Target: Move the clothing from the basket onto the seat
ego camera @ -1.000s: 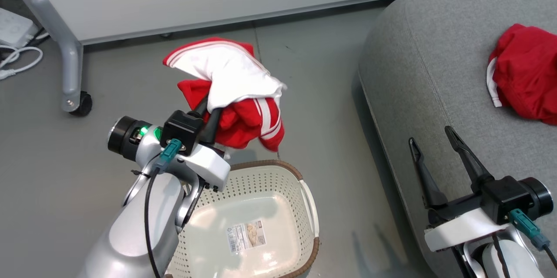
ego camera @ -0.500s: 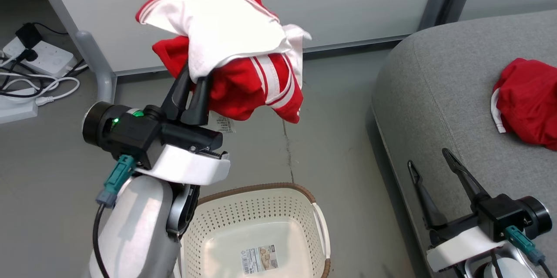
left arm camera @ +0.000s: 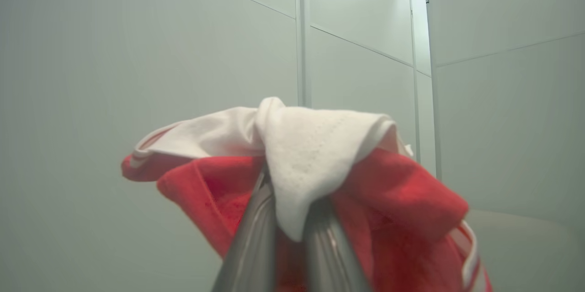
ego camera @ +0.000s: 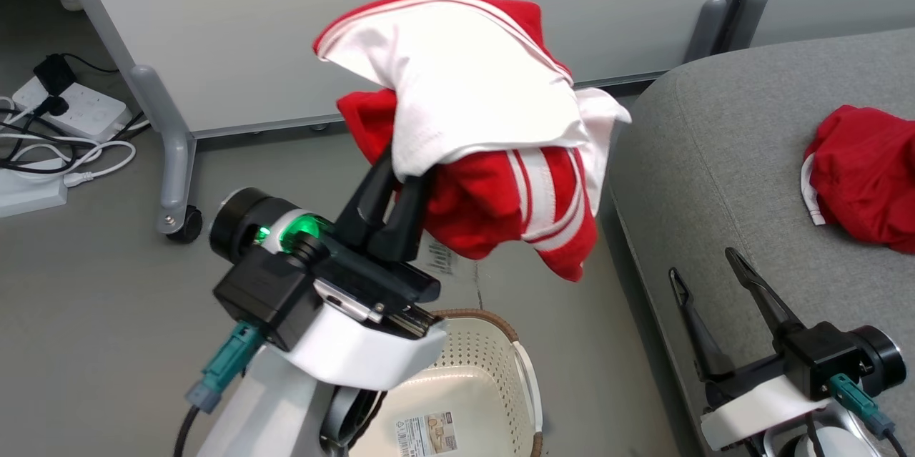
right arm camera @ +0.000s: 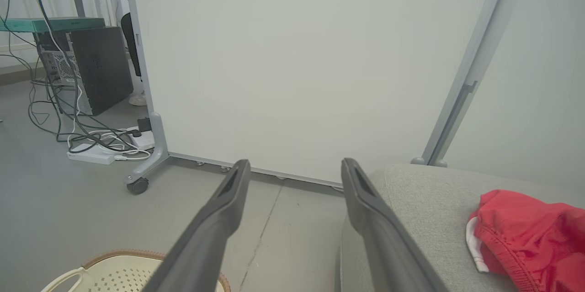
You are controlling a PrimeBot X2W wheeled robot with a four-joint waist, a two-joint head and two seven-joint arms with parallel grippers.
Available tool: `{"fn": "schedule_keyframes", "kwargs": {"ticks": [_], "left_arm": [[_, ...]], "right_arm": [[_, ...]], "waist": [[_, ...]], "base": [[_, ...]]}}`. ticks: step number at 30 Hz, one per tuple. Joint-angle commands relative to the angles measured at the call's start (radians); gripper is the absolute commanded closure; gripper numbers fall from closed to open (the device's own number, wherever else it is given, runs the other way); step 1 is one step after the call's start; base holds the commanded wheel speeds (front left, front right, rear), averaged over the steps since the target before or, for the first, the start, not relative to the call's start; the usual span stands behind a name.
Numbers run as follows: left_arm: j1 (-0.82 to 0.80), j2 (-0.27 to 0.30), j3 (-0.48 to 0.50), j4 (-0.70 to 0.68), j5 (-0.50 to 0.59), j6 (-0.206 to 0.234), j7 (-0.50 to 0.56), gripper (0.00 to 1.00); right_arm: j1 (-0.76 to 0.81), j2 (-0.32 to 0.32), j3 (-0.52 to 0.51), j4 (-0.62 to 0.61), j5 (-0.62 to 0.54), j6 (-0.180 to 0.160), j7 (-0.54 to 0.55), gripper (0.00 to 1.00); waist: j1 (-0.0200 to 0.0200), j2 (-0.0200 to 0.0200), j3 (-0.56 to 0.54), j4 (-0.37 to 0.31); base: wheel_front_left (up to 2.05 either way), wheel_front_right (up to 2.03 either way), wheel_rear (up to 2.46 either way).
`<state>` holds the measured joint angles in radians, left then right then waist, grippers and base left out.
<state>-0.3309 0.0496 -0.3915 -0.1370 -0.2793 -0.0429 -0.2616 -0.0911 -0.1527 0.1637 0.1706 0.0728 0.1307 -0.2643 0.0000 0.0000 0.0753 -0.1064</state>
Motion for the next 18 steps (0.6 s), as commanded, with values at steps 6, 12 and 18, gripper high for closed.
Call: {"fn": "schedule_keyframes", "kwargs": {"ticks": [6,12,18], "left_arm": [[0.009,0.002,-0.073,0.033,-0.004,0.002,-0.003,1.0],[0.01,0.002,-0.078,0.041,-0.005,0.013,-0.004,1.0],[0.011,0.002,-0.071,0.045,-0.001,0.011,-0.004,1.0]], "right_arm": [[0.006,0.001,0.005,0.002,0.005,0.0,-0.001,0.0],[0.007,0.0,0.01,0.005,0.009,0.0,-0.001,0.0],[0.008,0.0,0.004,0.005,0.009,0.0,-0.001,0.0]], "waist": [[0.0,0.0,-0.004,-0.012],[0.0,0.0,-0.004,-0.023],[0.0,0.0,-0.003,-0.026]], "base": [[0.0,0.0,0.0],[0.0,0.0,0.0],[0.0,0.0,0.0]]}}
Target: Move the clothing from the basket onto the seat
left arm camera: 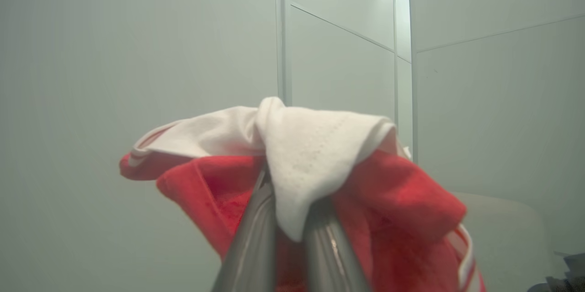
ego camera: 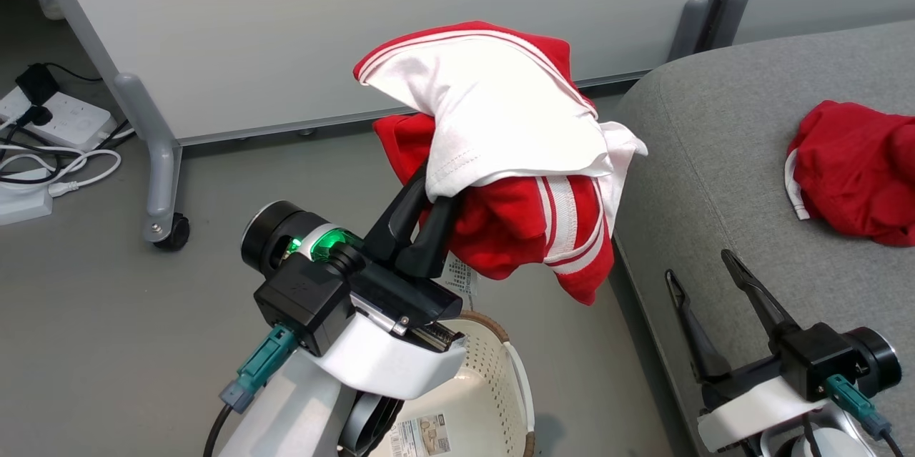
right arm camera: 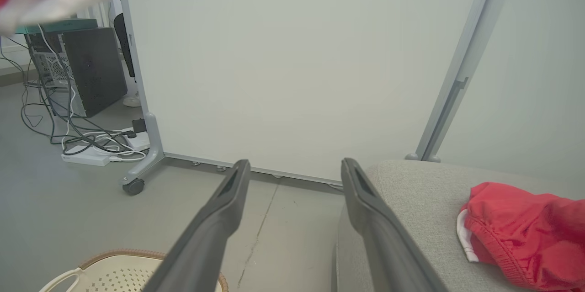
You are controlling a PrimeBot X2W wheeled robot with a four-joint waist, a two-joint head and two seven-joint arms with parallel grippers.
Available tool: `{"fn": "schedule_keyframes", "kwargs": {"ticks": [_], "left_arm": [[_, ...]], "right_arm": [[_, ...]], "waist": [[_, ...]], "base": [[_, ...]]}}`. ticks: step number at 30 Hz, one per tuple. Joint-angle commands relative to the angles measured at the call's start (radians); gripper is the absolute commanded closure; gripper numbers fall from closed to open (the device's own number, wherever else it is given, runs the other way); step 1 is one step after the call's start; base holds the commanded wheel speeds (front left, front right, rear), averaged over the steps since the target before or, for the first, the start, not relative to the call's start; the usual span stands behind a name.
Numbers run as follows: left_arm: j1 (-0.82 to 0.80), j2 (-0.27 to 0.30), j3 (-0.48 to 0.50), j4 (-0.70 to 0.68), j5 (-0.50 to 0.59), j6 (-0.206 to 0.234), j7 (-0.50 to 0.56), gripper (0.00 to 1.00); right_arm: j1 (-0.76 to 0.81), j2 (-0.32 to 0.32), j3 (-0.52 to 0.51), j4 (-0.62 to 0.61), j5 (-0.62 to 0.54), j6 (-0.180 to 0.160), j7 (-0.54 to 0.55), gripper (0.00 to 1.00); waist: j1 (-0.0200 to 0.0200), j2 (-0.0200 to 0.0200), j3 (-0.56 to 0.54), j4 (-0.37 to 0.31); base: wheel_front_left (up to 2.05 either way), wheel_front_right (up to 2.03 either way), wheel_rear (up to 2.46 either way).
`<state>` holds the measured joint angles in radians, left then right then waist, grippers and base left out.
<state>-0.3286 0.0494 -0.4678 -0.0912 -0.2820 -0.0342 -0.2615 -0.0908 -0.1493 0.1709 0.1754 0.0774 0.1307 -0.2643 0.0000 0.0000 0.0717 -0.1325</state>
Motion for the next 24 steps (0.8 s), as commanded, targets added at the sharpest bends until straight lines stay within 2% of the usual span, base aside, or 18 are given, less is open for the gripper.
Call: {"fn": "schedule_keyframes", "kwargs": {"ticks": [1,8,14,20,24], "left_arm": [[0.008,0.002,0.007,-0.001,0.002,0.003,-0.004,1.0],[0.001,0.002,0.014,0.001,0.007,0.001,-0.004,1.0],[-0.007,0.002,0.027,0.011,0.015,-0.005,-0.004,1.0],[-0.014,0.002,0.04,0.024,0.036,-0.007,-0.004,1.0],[-0.017,0.002,0.044,0.029,0.044,-0.01,-0.004,1.0]], "right_arm": [[0.007,-0.003,-0.004,0.0,0.004,0.0,-0.001,0.0],[-0.009,-0.014,0.018,-0.025,-0.002,0.0,-0.001,0.0],[-0.021,-0.082,0.091,-0.096,0.016,0.0,-0.001,0.0],[-0.027,-0.125,0.176,-0.214,0.111,0.0,-0.001,0.0],[-0.029,-0.173,0.274,-0.319,0.197,0.0,-0.001,0.0]], "waist": [[0.0,0.0,0.001,0.001],[0.0,0.0,0.013,0.004],[0.0,0.0,0.026,0.0],[0.0,0.0,0.034,-0.006],[0.0,0.0,0.041,-0.01]], "base": [[0.0,0.0,0.0],[0.0,0.0,0.0],[0.0,0.0,0.0],[0.0,0.0,0.0],[0.0,0.0,0.0]]}}
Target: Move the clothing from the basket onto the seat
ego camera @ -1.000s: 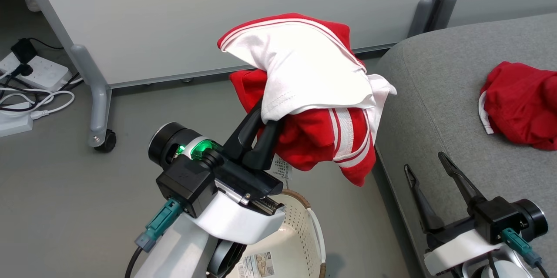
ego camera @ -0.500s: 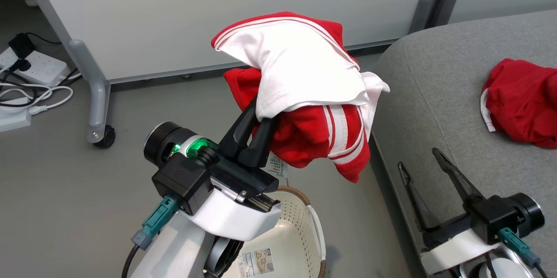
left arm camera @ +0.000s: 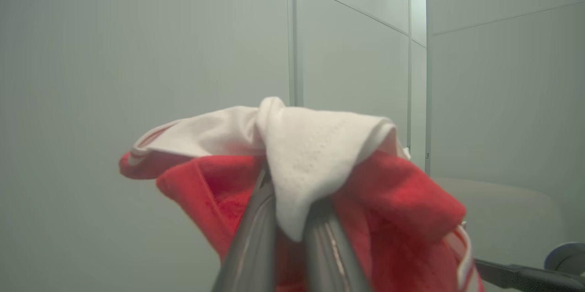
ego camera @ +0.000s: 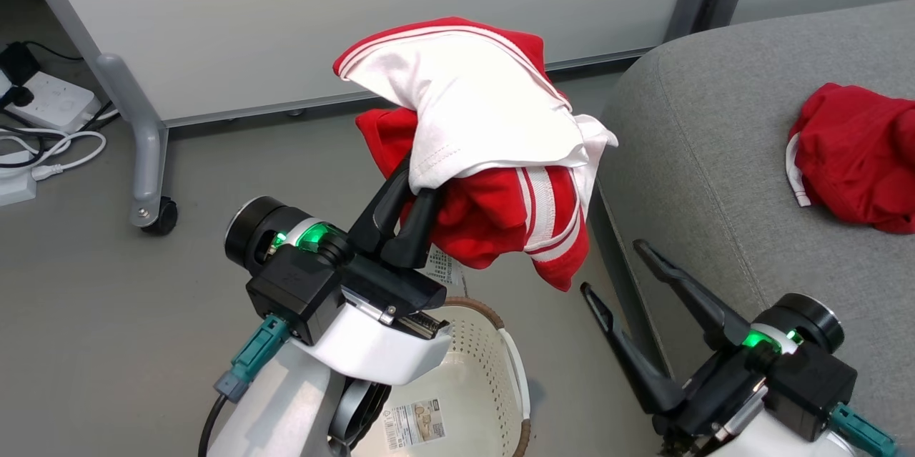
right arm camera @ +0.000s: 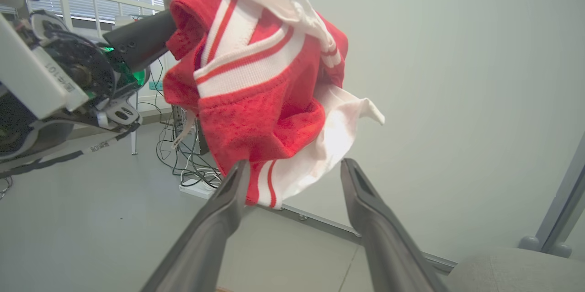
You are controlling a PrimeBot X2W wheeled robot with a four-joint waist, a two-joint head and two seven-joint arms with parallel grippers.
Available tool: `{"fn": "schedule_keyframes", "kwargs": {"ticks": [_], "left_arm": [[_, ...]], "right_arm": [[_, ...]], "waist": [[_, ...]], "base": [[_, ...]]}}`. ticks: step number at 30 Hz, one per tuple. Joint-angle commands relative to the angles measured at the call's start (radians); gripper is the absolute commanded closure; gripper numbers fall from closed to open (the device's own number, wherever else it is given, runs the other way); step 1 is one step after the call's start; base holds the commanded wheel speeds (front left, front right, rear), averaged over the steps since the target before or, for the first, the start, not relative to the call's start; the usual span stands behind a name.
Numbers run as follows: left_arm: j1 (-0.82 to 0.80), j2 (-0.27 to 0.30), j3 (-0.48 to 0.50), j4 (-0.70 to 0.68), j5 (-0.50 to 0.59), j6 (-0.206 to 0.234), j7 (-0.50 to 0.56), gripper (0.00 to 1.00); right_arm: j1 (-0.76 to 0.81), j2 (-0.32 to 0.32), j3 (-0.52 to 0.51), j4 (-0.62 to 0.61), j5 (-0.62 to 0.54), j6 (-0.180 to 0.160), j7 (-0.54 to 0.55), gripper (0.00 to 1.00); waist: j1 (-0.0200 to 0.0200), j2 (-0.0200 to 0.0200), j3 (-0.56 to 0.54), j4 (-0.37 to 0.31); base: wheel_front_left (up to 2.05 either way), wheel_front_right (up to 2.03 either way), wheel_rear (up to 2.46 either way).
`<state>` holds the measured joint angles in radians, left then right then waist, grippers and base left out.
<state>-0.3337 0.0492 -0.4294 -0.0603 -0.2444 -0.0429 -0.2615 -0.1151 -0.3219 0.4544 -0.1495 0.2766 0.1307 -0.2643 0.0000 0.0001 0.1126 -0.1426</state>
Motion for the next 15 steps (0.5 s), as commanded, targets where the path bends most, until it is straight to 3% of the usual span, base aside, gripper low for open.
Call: {"fn": "schedule_keyframes", "kwargs": {"ticks": [1,6,15], "left_arm": [[-0.012,0.002,0.006,-0.001,0.007,-0.001,-0.004,1.0],[-0.019,0.003,0.007,0.002,0.007,-0.005,-0.004,1.0],[-0.022,0.003,-0.035,-0.005,-0.031,-0.011,-0.004,1.0]], "right_arm": [[-0.005,-0.012,0.012,-0.012,0.018,0.0,-0.001,0.0],[-0.015,-0.036,0.06,-0.056,0.063,0.0,-0.001,0.0],[-0.043,-0.006,0.064,-0.042,0.047,0.0,-0.001,0.0]], "waist": [[0.0,-0.0001,0.001,0.0],[0.0,-0.0001,0.007,-0.002],[0.0,-0.0001,0.005,0.002]], "base": [[0.0,0.0,0.0],[0.0,0.0,0.0],[0.0,0.0,0.0]]}}
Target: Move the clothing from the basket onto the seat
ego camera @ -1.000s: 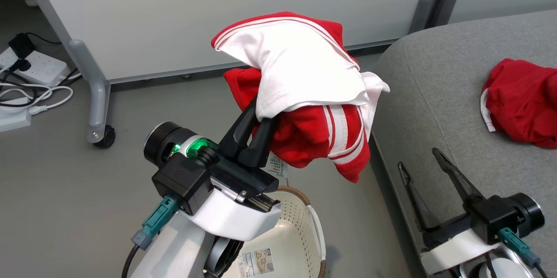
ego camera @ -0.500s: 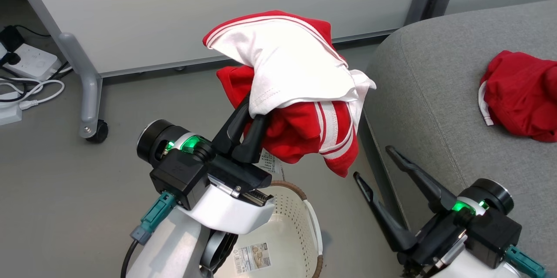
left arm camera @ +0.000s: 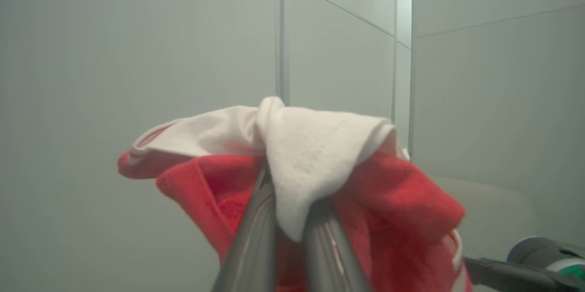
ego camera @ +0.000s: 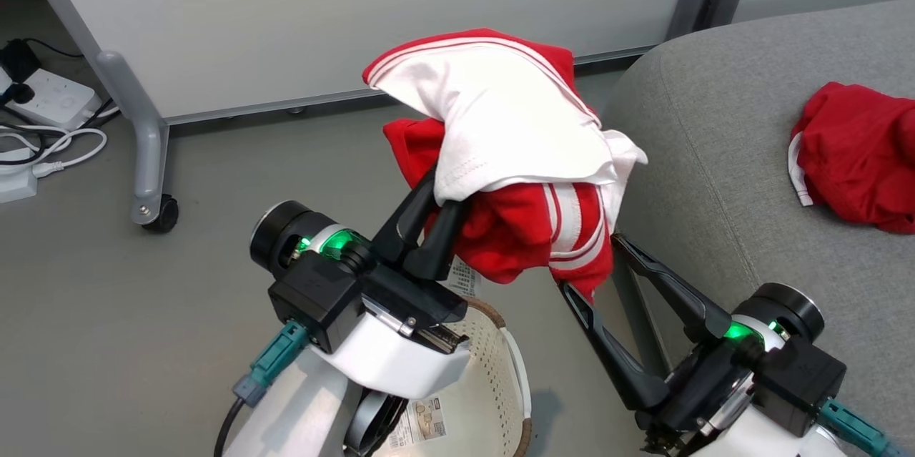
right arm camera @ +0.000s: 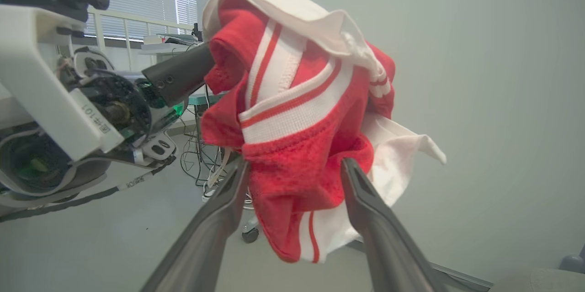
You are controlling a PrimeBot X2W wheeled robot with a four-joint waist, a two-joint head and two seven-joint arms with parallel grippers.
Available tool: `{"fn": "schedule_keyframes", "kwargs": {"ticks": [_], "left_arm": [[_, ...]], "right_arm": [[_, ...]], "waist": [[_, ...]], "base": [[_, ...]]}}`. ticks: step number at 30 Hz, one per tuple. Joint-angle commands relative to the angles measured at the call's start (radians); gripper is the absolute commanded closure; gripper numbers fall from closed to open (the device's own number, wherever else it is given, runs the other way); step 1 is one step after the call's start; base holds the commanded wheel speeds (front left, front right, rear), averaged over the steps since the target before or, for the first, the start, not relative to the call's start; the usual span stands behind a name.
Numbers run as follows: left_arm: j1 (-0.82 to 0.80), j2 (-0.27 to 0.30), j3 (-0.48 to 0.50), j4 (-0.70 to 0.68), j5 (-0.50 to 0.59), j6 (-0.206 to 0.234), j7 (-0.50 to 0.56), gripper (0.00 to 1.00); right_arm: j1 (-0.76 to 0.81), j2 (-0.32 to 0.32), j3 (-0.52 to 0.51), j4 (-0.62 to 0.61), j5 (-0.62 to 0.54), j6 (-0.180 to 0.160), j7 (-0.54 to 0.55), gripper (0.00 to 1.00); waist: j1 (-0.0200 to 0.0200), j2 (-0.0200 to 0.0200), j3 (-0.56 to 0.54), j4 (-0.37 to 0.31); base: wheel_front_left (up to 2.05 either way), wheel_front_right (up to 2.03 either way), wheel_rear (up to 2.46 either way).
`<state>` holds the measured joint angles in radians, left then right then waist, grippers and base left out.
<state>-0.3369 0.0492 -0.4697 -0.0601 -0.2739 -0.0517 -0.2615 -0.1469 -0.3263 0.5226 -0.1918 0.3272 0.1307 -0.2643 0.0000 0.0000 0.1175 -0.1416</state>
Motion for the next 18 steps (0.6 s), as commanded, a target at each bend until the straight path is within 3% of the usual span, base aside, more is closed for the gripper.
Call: {"fn": "schedule_keyframes", "kwargs": {"ticks": [1,18], "left_arm": [[-0.022,0.003,-0.006,-0.006,-0.004,-0.003,-0.004,1.0],[-0.008,0.002,-0.187,0.065,-0.031,-0.032,-0.004,1.0]], "right_arm": [[-0.014,0.002,-0.003,0.004,-0.009,0.0,-0.001,0.0],[-0.087,0.035,0.006,0.079,-0.055,0.0,-0.001,0.0]], "waist": [[0.0,0.0,0.0,0.003],[0.0,0.0,-0.022,0.031]], "base": [[0.0,0.0,0.0],[0.0,0.0,0.0]]}}
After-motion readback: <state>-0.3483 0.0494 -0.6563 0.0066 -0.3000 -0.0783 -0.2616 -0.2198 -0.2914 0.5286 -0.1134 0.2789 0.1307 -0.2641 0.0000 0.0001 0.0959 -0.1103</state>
